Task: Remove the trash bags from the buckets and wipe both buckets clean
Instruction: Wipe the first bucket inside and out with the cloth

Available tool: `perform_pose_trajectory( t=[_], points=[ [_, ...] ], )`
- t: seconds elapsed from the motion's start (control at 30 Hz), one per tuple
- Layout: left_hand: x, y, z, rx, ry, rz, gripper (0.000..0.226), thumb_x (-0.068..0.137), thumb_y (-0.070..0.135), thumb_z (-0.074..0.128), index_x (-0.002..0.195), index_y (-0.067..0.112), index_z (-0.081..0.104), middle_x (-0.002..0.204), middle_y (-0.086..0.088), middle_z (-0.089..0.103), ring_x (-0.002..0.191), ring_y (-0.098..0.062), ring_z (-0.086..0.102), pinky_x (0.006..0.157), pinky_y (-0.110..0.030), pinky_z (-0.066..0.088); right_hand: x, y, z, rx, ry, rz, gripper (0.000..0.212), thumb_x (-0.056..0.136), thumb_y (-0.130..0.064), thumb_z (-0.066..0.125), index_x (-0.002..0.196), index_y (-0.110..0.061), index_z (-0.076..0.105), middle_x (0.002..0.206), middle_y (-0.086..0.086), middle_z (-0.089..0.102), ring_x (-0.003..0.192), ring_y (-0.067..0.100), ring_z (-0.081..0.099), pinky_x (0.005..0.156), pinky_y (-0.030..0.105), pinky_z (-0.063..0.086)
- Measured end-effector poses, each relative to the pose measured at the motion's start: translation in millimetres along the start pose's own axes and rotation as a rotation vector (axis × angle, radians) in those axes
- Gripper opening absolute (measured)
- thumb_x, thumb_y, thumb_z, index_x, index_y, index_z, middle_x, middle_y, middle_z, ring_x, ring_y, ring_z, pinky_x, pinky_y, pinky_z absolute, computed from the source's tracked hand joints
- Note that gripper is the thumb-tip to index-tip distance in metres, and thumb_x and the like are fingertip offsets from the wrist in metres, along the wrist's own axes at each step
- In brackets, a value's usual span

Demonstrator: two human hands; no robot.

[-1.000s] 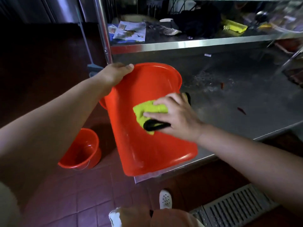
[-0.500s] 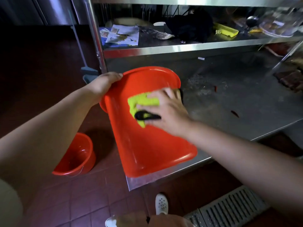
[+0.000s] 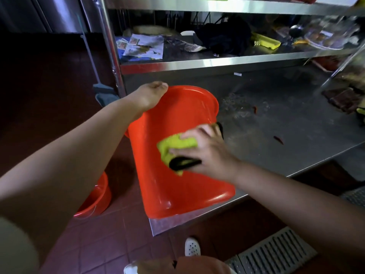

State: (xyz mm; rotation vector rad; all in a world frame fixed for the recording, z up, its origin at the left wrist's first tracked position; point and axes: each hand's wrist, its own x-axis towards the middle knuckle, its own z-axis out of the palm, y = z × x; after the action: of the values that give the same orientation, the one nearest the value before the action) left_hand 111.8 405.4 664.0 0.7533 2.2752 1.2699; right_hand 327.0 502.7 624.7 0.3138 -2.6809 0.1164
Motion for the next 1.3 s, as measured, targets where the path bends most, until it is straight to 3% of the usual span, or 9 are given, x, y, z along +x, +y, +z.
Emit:
perform_pose_trajectory(
  t=[0.3,0.43,0.63,0.8,0.93,1.0,1.1,1.2,1.3],
  points=[
    [2,-5,-5,-0.098,0.054,-0.044,0.045,0.097,0.042,0.043,0.136,0.018,0.049,0.142,-0.002,0.047,0.127,-0.014,0.04,0.094,-0.02,0.025,91,51,17,-0.04,0.048,0.341,0.04,0.079,-0.053,0.064,0.117,-0.042,0.063,0.122,-0.003,0.05,0.11,0.029,0.041,0.09,0.04,0.03],
    [-7,-13,-7,-0.153,0.108,-0.051,0.041,0.093,0.045,0.051,0.123,0.018,0.06,0.123,0.0,0.059,0.107,-0.009,0.05,0.089,-0.019,0.033,72,27,12,-0.008,0.051,0.316,0.04,0.079,-0.056,0.06,0.118,-0.048,0.06,0.119,-0.004,0.051,0.107,0.028,0.042,0.086,0.042,0.032],
    [-19,-28,-25,-0.178,0.174,-0.101,0.034,0.091,0.048,0.052,0.116,0.026,0.062,0.106,0.007,0.058,0.096,-0.01,0.053,0.084,-0.024,0.035,-12,-32,6,0.093,0.059,0.1,0.037,0.078,-0.058,0.062,0.112,-0.042,0.067,0.108,0.002,0.061,0.102,0.025,0.042,0.084,0.047,0.039],
    [-22,-31,-30,-0.168,0.172,-0.105,0.036,0.092,0.048,0.051,0.12,0.028,0.06,0.109,0.008,0.054,0.102,-0.011,0.049,0.087,-0.026,0.033,-64,-54,1,0.132,-0.093,-0.036,0.048,0.079,-0.063,0.049,0.12,-0.041,0.062,0.121,-0.004,0.048,0.109,0.022,0.041,0.086,0.044,0.035],
    [-21,-32,-32,-0.175,0.146,-0.109,0.038,0.092,0.048,0.05,0.123,0.027,0.058,0.121,0.004,0.055,0.107,-0.011,0.048,0.088,-0.028,0.032,-47,-43,0,0.113,-0.055,-0.129,0.041,0.078,-0.058,0.06,0.114,-0.039,0.067,0.112,0.002,0.061,0.104,0.022,0.043,0.082,0.046,0.04],
    [-20,-32,-35,-0.174,0.131,-0.137,0.041,0.091,0.049,0.051,0.126,0.029,0.057,0.128,0.004,0.052,0.108,-0.011,0.044,0.087,-0.032,0.031,-22,-32,3,0.106,0.026,-0.089,0.036,0.076,-0.054,0.068,0.109,-0.038,0.07,0.106,0.004,0.065,0.101,0.023,0.044,0.08,0.049,0.042],
    [-19,-35,-41,-0.189,0.107,-0.141,0.044,0.09,0.047,0.054,0.127,0.024,0.056,0.135,0.0,0.052,0.115,-0.014,0.047,0.093,-0.032,0.033,19,-15,10,0.097,0.114,0.021,0.031,0.078,-0.054,0.065,0.104,-0.039,0.071,0.103,0.003,0.065,0.098,0.026,0.049,0.078,0.049,0.041],
    [-19,-36,-42,-0.188,0.103,-0.121,0.038,0.09,0.043,0.055,0.12,0.021,0.061,0.127,-0.003,0.059,0.114,-0.019,0.055,0.102,-0.034,0.039,59,10,13,0.059,0.093,0.097,0.034,0.076,-0.049,0.068,0.108,-0.037,0.07,0.107,0.004,0.062,0.098,0.032,0.051,0.079,0.048,0.04],
    [-20,-36,-41,-0.175,0.11,-0.111,0.028,0.091,0.044,0.053,0.111,0.026,0.062,0.115,0.0,0.062,0.104,-0.016,0.058,0.092,-0.03,0.042,92,35,14,0.054,0.079,0.206,0.04,0.075,-0.042,0.072,0.113,-0.036,0.067,0.113,0.003,0.058,0.102,0.032,0.046,0.086,0.046,0.037]
  ],
)
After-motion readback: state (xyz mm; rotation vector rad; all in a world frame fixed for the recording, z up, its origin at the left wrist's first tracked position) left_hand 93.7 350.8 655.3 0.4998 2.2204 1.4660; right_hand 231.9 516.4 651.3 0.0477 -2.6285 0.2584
